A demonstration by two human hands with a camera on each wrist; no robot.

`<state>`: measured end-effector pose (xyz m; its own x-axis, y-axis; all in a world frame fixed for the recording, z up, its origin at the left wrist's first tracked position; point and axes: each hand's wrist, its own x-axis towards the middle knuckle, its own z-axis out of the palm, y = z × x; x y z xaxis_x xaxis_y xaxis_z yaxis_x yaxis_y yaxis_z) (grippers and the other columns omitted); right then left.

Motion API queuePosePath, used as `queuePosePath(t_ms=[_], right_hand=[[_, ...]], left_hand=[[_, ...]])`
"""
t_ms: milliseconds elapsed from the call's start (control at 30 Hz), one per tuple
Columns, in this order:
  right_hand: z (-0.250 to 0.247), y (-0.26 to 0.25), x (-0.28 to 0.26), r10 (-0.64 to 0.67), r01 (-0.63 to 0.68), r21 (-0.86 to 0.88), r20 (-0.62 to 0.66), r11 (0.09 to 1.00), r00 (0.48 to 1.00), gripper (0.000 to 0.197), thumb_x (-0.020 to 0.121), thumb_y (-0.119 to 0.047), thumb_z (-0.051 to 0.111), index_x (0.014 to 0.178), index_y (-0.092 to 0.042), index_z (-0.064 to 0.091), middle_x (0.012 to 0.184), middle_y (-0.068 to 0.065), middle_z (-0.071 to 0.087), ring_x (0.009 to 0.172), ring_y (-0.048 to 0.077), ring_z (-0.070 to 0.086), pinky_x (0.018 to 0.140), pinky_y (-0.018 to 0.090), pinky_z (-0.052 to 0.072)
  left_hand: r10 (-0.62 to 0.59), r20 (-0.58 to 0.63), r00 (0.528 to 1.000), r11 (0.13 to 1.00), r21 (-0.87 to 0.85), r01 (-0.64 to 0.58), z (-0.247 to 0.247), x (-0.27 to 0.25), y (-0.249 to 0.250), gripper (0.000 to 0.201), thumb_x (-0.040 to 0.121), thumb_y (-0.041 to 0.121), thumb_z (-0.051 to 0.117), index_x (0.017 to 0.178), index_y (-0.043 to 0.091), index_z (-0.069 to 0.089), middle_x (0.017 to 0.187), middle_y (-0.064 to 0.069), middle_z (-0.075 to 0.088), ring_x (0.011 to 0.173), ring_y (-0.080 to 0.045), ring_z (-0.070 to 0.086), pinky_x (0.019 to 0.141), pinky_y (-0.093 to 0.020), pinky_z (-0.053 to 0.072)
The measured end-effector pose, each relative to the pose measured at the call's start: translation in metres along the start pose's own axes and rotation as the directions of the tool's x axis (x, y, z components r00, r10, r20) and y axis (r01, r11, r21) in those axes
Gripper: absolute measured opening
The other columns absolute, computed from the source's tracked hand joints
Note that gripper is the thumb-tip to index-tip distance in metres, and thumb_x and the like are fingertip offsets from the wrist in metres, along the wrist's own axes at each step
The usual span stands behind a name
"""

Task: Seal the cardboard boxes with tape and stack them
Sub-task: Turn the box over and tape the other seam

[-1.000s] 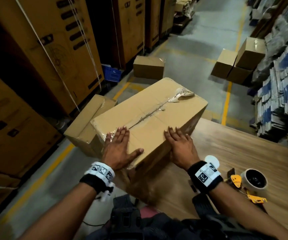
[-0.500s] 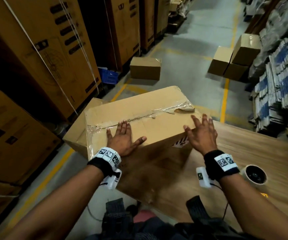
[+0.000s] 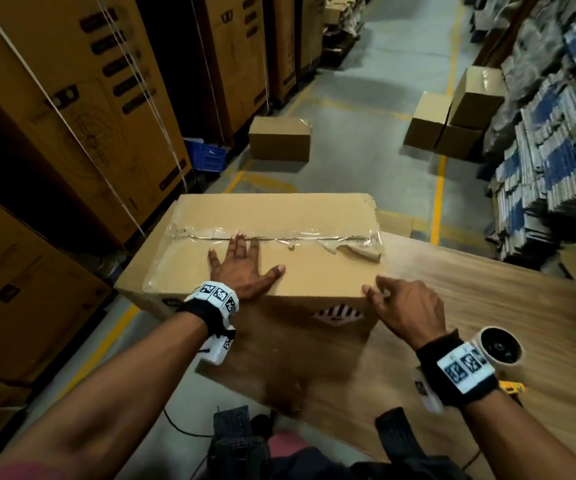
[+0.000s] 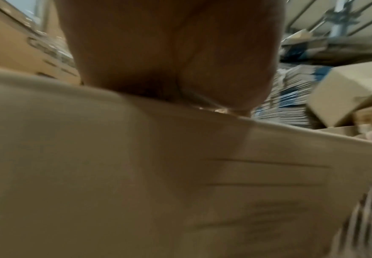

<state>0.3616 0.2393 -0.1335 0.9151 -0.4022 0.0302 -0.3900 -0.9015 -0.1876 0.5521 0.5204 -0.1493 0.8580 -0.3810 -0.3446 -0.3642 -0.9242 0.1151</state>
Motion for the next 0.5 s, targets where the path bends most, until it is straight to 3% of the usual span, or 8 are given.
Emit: queuePosePath(t_ms=[100, 200, 267, 333, 367, 400, 467, 500], right_hand=[[-0.006, -0.023, -0.035, -0.144, 0.135, 0.106, 0.089, 0.985, 0.986, 0.034, 0.096, -0.057, 0.056, 0.104, -0.032, 0.077, 0.080, 0.001, 0.077, 0.082, 0.024, 0.073, 0.063, 0.031, 0.051], [-0.005, -0.035, -0.057, -0.301, 0.210, 0.433, 0.153, 0.876, 0.941, 0.024, 0.094, -0.051, 0.065, 0.095, -0.032, 0.080, 0.067, -0.013, 0.073, 0.061, 0.004, 0.068, 0.056, 0.029, 0.051], [0.000, -0.030, -0.056, -0.280, 0.182, 0.558, 0.095, 0.809, 0.955, 0.023, 0.096, -0.045, 0.068, 0.083, -0.028, 0.076, 0.062, -0.011, 0.069, 0.055, 0.005, 0.064, 0.055, 0.031, 0.051], [0.004, -0.015, -0.044, -0.128, 0.119, 0.607, -0.028, 0.786, 0.991, 0.011, 0.095, -0.036, 0.071, 0.092, -0.029, 0.079, 0.078, -0.008, 0.077, 0.068, 0.003, 0.069, 0.065, 0.025, 0.056], [0.006, -0.007, -0.035, -0.056, 0.091, 0.613, -0.075, 0.785, 0.996, 0.011, 0.094, -0.032, 0.073, 0.102, -0.029, 0.080, 0.091, -0.008, 0.079, 0.078, 0.002, 0.072, 0.073, 0.019, 0.057], [0.009, 0.001, -0.023, -0.010, 0.072, 0.614, -0.104, 0.786, 0.995, 0.019, 0.094, -0.030, 0.073, 0.112, -0.029, 0.078, 0.105, -0.008, 0.079, 0.089, 0.005, 0.074, 0.081, 0.019, 0.058], [0.014, 0.014, 0.005, -0.010, 0.070, 0.582, -0.106, 0.810, 0.994, 0.034, 0.095, -0.030, 0.070, 0.129, -0.030, 0.070, 0.130, -0.003, 0.070, 0.113, 0.018, 0.069, 0.096, 0.037, 0.057], [0.016, 0.017, 0.021, -0.038, 0.080, 0.535, -0.088, 0.841, 0.995, 0.041, 0.097, -0.032, 0.068, 0.137, -0.030, 0.065, 0.143, 0.003, 0.062, 0.128, 0.024, 0.060, 0.106, 0.043, 0.051]], left_hand=[[0.137, 0.005, 0.991, 0.990, -0.031, -0.136, 0.003, -0.002, 0.045, 0.118, 0.080, 0.099, 0.011, 0.167, 0.022, -0.005, 0.174, -0.001, -0.013, 0.160, -0.019, -0.014, 0.123, -0.067, -0.009], [0.182, -0.014, 0.983, 0.977, -0.108, -0.182, 0.006, -0.015, 0.087, 0.114, 0.084, 0.095, 0.012, 0.167, 0.017, 0.008, 0.175, -0.002, -0.004, 0.161, -0.016, -0.008, 0.124, -0.065, -0.008], [0.181, -0.019, 0.983, 0.977, -0.107, -0.182, 0.013, -0.033, 0.101, 0.115, 0.083, 0.094, 0.006, 0.167, 0.014, 0.007, 0.175, -0.003, -0.002, 0.161, -0.017, -0.007, 0.125, -0.064, -0.006], [0.194, -0.024, 0.981, 0.981, -0.027, -0.194, 0.026, -0.055, 0.109, 0.125, 0.075, 0.098, -0.005, 0.167, 0.013, 0.001, 0.175, -0.006, -0.008, 0.161, -0.020, -0.011, 0.125, -0.064, -0.008], [0.202, -0.031, 0.979, 0.979, 0.010, -0.202, 0.033, -0.064, 0.112, 0.129, 0.071, 0.100, -0.007, 0.166, 0.013, -0.003, 0.174, -0.006, -0.012, 0.160, -0.021, -0.014, 0.124, -0.064, -0.010], [0.209, -0.037, 0.977, 0.978, 0.034, -0.208, 0.039, -0.069, 0.114, 0.133, 0.069, 0.103, -0.006, 0.166, 0.012, -0.005, 0.173, -0.007, -0.016, 0.160, -0.022, -0.017, 0.123, -0.065, -0.013], [0.219, -0.038, 0.975, 0.974, 0.063, -0.216, 0.044, -0.067, 0.114, 0.134, 0.069, 0.105, 0.004, 0.165, 0.012, -0.008, 0.172, -0.007, -0.019, 0.159, -0.024, -0.019, 0.121, -0.066, -0.014], [0.236, -0.036, 0.971, 0.969, 0.090, -0.232, 0.044, -0.063, 0.112, 0.132, 0.072, 0.103, 0.013, 0.165, 0.011, -0.009, 0.172, -0.009, -0.019, 0.159, -0.025, -0.018, 0.121, -0.067, -0.012]])
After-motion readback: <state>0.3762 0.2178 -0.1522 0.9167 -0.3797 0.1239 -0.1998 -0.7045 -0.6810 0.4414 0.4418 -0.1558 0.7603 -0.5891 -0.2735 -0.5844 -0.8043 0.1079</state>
